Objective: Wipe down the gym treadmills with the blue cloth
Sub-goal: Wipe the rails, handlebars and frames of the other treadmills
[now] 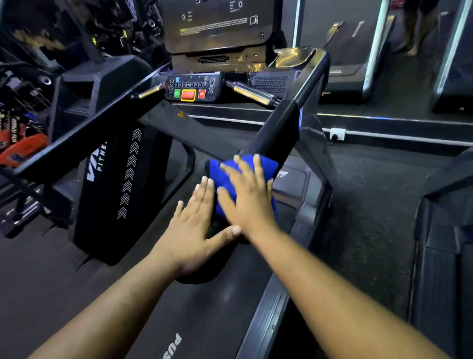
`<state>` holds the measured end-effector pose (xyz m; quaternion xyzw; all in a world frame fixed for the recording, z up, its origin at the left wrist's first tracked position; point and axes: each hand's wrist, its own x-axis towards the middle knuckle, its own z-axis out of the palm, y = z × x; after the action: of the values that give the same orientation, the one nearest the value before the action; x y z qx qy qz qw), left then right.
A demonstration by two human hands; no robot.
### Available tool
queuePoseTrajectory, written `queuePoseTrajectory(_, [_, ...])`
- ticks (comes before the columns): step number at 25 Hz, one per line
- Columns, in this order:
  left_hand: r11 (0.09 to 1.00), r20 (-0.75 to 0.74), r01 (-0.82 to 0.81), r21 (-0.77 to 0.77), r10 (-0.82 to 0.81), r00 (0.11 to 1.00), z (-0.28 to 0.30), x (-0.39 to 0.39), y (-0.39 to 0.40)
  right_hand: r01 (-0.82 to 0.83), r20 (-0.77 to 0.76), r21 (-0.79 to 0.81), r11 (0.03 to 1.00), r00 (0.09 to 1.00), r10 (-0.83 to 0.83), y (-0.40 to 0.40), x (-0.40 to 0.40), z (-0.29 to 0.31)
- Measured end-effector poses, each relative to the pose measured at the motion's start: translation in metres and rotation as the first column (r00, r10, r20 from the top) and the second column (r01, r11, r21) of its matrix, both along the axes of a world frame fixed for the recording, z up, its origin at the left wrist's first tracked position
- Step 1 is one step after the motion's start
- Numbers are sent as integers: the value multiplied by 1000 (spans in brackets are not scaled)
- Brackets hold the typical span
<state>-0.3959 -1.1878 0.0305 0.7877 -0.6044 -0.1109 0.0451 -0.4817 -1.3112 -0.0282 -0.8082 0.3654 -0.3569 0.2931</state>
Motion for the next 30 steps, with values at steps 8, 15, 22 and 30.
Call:
queuePoseTrajectory(8, [1000, 2, 11, 15, -11, 1000, -2, 4, -2, 209, 153, 357, 911, 948, -277, -69, 12, 6])
queuePoseTrajectory(15, [998, 67, 36, 52, -40, 997, 0, 5, -17, 90, 465, 394, 915, 839, -283, -40, 21, -42])
queuePoseTrajectory(22, [996, 129, 26, 88, -37, 991, 10, -3, -79, 119, 426, 489, 864, 832, -356, -33, 15, -29])
queuePoseTrajectory(30, [999, -26, 1, 50, 0, 1000, -1, 3, -157, 109, -86, 120, 987, 991, -99, -214, -6, 14])
